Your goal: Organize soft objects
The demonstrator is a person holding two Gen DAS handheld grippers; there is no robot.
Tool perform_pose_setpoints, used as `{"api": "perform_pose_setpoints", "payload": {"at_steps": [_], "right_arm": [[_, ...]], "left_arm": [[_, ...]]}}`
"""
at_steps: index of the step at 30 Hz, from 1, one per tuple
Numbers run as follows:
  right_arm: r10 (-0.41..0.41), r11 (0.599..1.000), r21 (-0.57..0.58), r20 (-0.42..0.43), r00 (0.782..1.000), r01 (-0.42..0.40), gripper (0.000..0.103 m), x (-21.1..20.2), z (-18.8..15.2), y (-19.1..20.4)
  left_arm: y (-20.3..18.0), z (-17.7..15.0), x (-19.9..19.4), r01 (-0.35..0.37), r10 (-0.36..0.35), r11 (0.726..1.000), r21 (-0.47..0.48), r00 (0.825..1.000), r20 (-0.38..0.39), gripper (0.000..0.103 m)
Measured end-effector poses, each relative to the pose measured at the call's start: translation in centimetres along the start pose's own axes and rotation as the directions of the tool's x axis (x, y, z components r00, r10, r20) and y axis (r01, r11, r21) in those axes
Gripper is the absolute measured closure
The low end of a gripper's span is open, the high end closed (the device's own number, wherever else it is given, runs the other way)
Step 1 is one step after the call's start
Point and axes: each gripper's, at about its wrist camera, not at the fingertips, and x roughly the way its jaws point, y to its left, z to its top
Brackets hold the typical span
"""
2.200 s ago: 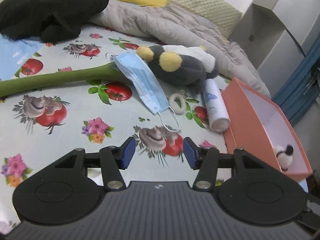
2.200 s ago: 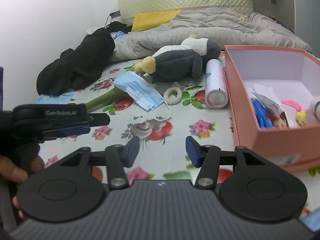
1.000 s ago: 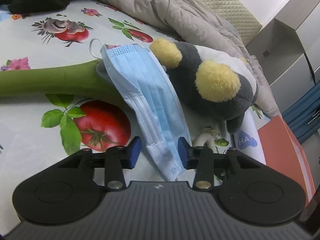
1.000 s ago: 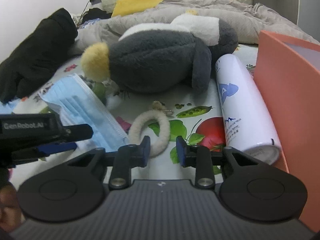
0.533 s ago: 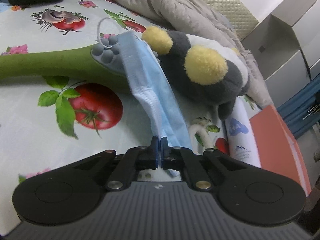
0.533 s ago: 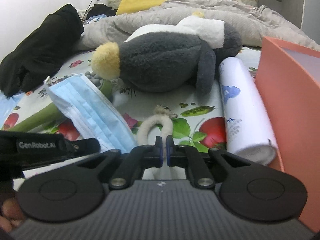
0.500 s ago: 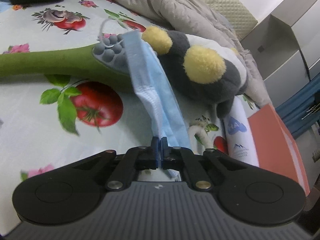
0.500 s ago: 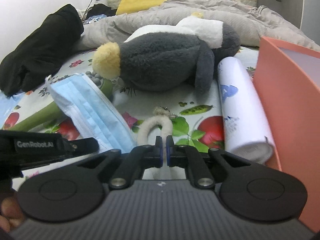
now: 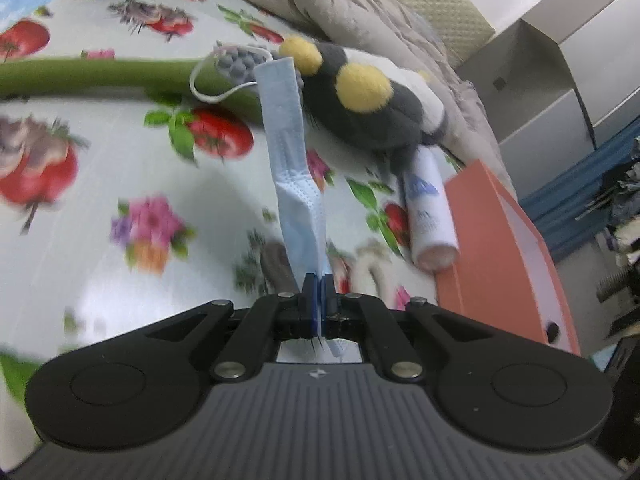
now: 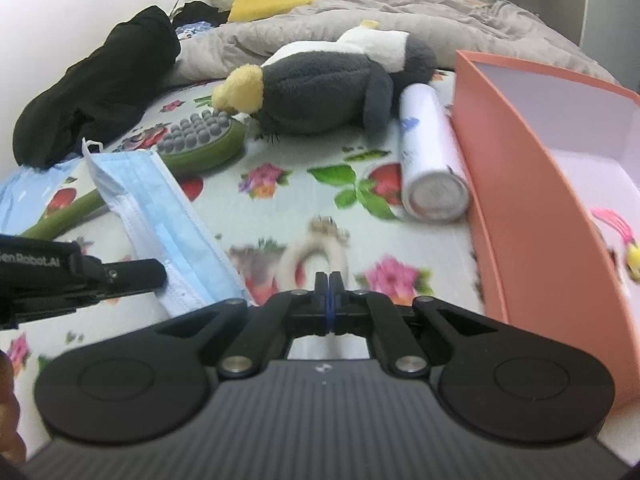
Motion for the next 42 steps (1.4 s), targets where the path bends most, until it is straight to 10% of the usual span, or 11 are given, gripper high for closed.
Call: {"api": "perform_pose_setpoints", "payload": {"at_steps": [9,21,28,32,42], "right_arm": [[-0.024,0.997,0.073,-0.023,0.999,0.025,0.100,-5.6,-3.9,-1.2],[0.034,0.997,0.066,0.061,0.998,-0.038,0.097,-6.7,-4.8,-0.3],[0.048,0.998,0.028,0.097,0.994,-0.051,0.096,-5.8,-4.5,-0.3],[0.043,0.999,0.001,0.110,0.993,-0.043,0.058,-4.9,-4.6,-0.3],[0.042,0.998,-0.052,0.187,0.982,-0.033,0.042,-1.9,-3.5,-0.4]], "left_arm": [[-0.1,-3.3,-3.5,0.018,-0.014,0.999,0.044,0.996,-0.085,0.101],[2.0,-2.0,-4.3,-0.154,0.159,0.985,0.080,0.986,-0.053,0.100],[2.2,-2.2,-4.7,-0.222,0.222,0.974,0.036,0.975,-0.006,0.056],[1.7,-2.7,-4.6,-0.236,0.237,0.971,0.031,0.972,-0.009,0.046],[1.3,-3.2,-5.0,-0.272,0.271,0.962,0.006,0.962,0.028,0.038]]}}
